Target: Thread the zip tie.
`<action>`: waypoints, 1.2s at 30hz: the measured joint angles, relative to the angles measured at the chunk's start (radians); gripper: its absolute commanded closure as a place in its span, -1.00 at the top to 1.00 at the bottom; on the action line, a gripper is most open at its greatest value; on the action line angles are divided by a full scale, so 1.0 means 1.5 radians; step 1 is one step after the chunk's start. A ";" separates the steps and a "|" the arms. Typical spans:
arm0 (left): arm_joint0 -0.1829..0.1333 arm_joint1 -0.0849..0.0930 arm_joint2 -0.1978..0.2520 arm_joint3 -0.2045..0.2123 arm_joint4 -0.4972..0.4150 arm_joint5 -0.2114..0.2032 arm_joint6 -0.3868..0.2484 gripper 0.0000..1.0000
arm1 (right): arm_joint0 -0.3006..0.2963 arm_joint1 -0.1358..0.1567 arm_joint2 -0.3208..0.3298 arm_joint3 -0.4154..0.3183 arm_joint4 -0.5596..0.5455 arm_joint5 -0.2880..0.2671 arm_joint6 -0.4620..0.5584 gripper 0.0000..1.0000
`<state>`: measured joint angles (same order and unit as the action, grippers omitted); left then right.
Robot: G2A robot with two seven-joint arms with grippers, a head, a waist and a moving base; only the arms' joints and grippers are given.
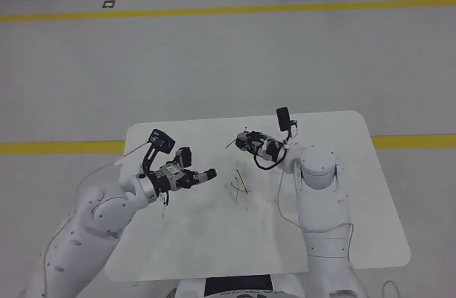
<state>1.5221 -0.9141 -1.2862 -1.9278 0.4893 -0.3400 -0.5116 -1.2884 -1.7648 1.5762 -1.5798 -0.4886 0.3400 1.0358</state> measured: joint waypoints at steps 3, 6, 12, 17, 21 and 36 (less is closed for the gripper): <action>-0.009 0.007 0.024 0.005 -0.006 0.000 0.040 1.00 | 0.000 0.001 0.004 0.007 0.025 0.000 0.022 -1.00; -0.023 0.018 0.051 0.008 -0.006 0.000 0.073 1.00 | 0.002 0.002 0.007 0.014 0.038 0.000 0.034 -1.00; -0.061 0.042 0.114 0.041 0.004 0.000 0.164 1.00 | 0.007 -0.001 0.009 0.030 0.056 0.000 0.048 -1.00; -0.062 0.043 0.116 0.043 0.005 0.000 0.168 1.00 | 0.007 -0.001 0.009 0.029 0.056 0.000 0.048 -1.00; -0.062 0.043 0.116 0.043 0.005 0.000 0.169 1.00 | 0.007 -0.001 0.009 0.029 0.056 0.000 0.048 -1.00; -0.102 0.052 0.183 0.072 -0.050 0.000 0.216 1.00 | 0.009 0.013 -0.020 0.051 0.112 0.000 0.056 -1.00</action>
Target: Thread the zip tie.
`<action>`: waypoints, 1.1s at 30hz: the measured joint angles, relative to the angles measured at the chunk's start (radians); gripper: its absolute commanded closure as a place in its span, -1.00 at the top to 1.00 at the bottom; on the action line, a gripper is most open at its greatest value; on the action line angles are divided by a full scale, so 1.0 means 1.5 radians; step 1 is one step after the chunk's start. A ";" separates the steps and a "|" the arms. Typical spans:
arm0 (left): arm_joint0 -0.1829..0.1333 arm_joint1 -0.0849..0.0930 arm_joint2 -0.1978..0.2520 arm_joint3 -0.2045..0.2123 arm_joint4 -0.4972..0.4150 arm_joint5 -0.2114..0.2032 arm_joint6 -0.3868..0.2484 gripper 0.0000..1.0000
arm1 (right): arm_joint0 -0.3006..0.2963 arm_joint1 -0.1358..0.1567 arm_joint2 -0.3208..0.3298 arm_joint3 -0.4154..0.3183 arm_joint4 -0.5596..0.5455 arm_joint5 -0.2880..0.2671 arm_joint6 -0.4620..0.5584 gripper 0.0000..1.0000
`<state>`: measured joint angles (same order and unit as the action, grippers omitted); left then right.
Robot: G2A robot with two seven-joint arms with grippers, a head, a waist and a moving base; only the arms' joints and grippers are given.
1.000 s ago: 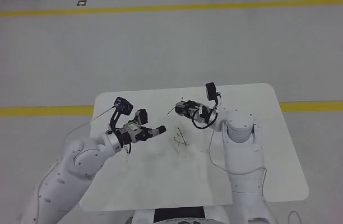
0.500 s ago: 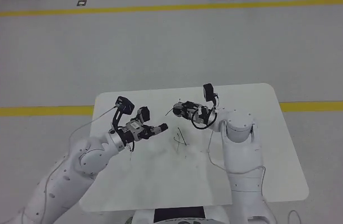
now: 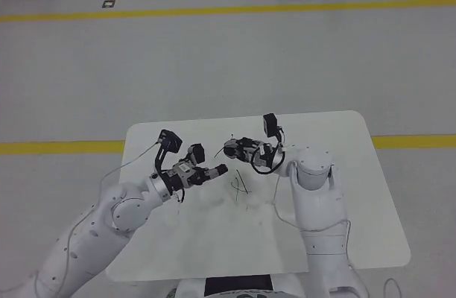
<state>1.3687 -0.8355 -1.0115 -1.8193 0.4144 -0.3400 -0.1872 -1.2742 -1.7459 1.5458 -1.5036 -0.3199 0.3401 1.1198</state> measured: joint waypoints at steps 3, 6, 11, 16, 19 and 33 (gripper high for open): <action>-0.016 0.009 0.018 0.006 0.012 0.000 0.021 1.00 | 0.000 0.004 -0.004 0.001 0.007 0.000 -0.001 -1.00; -0.022 0.013 0.026 0.012 0.022 0.000 0.033 1.00 | 0.000 0.005 -0.005 0.000 0.007 0.000 -0.003 -1.00; -0.023 0.013 0.024 0.012 0.038 0.009 0.028 1.00 | -0.003 0.006 -0.010 0.000 0.004 -0.005 -0.012 -1.00; -0.023 0.013 0.019 0.005 0.109 0.032 0.008 0.22 | -0.010 0.015 -0.029 -0.013 -0.013 -0.003 -0.043 -1.00; -0.020 0.013 0.015 0.003 0.122 0.033 0.000 -0.28 | -0.011 0.020 -0.037 -0.019 -0.012 0.000 -0.050 -1.00; -0.014 0.008 0.007 0.007 0.151 0.019 -0.018 -0.72 | -0.008 0.040 -0.062 -0.011 0.002 0.000 -0.064 -1.00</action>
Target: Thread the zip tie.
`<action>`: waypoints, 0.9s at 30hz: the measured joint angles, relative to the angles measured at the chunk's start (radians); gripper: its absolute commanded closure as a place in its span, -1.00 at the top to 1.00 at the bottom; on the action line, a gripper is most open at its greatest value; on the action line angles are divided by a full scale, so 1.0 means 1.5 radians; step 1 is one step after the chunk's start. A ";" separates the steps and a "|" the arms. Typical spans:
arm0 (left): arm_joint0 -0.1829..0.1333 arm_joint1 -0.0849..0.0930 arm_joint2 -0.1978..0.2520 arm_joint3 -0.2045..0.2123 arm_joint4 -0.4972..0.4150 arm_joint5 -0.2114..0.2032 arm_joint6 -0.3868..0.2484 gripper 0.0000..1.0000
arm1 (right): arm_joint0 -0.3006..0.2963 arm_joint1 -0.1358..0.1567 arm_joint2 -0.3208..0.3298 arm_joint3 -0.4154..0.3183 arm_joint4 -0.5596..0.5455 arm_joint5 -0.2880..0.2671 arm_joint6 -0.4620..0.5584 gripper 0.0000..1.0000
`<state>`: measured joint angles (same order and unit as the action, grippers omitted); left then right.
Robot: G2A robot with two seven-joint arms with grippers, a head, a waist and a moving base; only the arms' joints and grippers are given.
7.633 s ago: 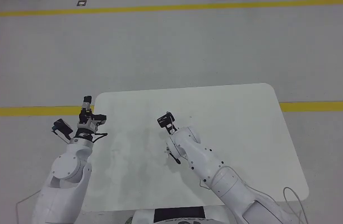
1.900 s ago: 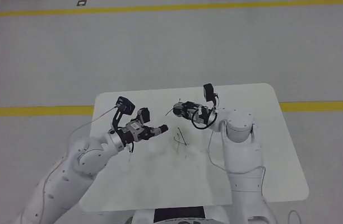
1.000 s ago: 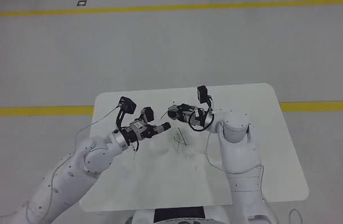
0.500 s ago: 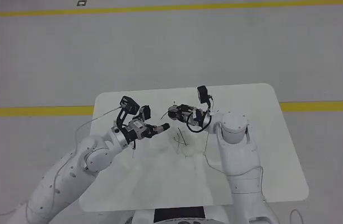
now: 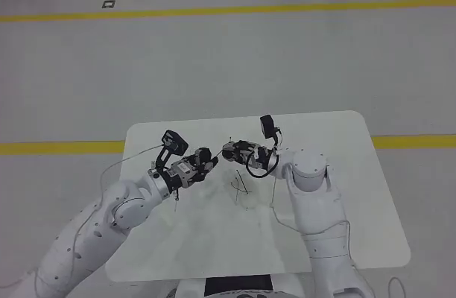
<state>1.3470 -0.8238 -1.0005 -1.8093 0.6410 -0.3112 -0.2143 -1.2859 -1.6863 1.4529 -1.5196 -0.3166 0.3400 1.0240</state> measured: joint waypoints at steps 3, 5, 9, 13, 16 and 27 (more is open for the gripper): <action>0.000 -0.001 -0.001 0.001 0.004 -0.002 -0.002 -0.74 | 0.001 0.004 -0.004 0.001 0.004 0.000 0.000 -1.00; 0.001 -0.003 -0.001 0.002 0.006 -0.003 -0.003 -0.74 | 0.001 0.006 -0.006 0.002 0.008 0.000 -0.001 -1.00; 0.001 -0.005 -0.001 0.004 0.007 -0.007 -0.004 -0.72 | 0.002 0.010 -0.011 0.006 0.017 0.000 -0.006 -1.00; 0.001 -0.007 -0.001 0.006 0.009 -0.011 -0.002 -0.74 | 0.005 0.013 -0.017 0.011 0.028 0.000 -0.007 -1.00; 0.000 -0.009 -0.001 0.007 0.012 -0.014 0.001 -0.80 | 0.007 0.015 -0.022 0.019 0.039 0.000 -0.006 -1.00; -0.001 -0.015 0.002 0.012 0.026 -0.018 0.002 -0.84 | 0.013 0.024 -0.032 0.034 0.064 0.000 -0.014 -1.00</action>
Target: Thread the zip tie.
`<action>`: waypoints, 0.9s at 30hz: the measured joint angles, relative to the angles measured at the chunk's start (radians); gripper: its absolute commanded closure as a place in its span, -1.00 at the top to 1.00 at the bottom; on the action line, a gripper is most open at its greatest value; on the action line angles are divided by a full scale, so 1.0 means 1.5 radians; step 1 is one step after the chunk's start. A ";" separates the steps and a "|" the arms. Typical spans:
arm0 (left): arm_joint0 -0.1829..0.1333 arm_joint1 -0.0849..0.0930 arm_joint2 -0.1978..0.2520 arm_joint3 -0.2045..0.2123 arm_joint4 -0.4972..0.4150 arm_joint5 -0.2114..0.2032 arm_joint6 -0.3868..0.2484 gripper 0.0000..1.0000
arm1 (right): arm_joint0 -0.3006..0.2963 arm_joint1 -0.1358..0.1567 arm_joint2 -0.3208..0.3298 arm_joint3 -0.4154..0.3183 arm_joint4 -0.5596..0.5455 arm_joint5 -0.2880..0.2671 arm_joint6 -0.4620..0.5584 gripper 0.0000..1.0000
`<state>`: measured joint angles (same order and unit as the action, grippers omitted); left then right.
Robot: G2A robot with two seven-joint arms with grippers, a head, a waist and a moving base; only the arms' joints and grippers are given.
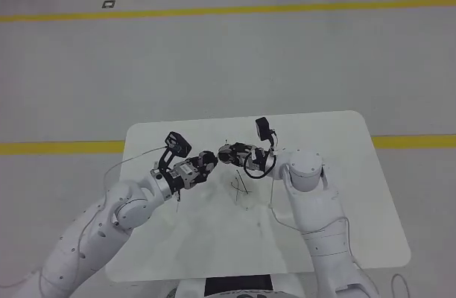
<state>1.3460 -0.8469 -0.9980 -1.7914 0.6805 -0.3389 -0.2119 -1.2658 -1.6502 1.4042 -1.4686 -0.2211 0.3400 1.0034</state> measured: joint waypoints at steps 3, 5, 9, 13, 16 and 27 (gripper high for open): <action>0.000 -0.002 -0.001 0.001 0.003 0.001 0.000 -0.86 | 0.001 0.003 -0.003 0.001 0.004 0.000 -0.001 -1.00; 0.000 -0.002 -0.002 0.002 0.006 0.002 0.000 -1.00 | 0.001 0.004 -0.004 0.001 0.007 0.000 -0.003 -1.00; 0.002 -0.004 -0.005 0.003 0.011 0.007 0.001 -1.00 | 0.001 0.008 -0.008 0.000 0.011 0.000 -0.005 -1.00; 0.005 -0.005 -0.008 0.003 0.015 0.010 0.001 -1.00 | 0.000 0.011 -0.012 -0.001 0.016 0.000 -0.007 -1.00; 0.007 -0.006 -0.010 0.003 0.016 0.011 0.002 -1.00 | 0.000 0.014 -0.015 -0.001 0.019 0.000 -0.009 -1.00; 0.013 -0.010 -0.018 0.004 0.015 0.002 0.006 -1.00 | 0.003 0.023 -0.027 0.003 0.033 0.000 -0.018 -0.32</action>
<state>1.3653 -0.8620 -1.0243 -1.7854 0.7032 -0.3359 -0.2024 -1.2613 -1.6160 1.3641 -1.4649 -0.1709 0.3400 0.9760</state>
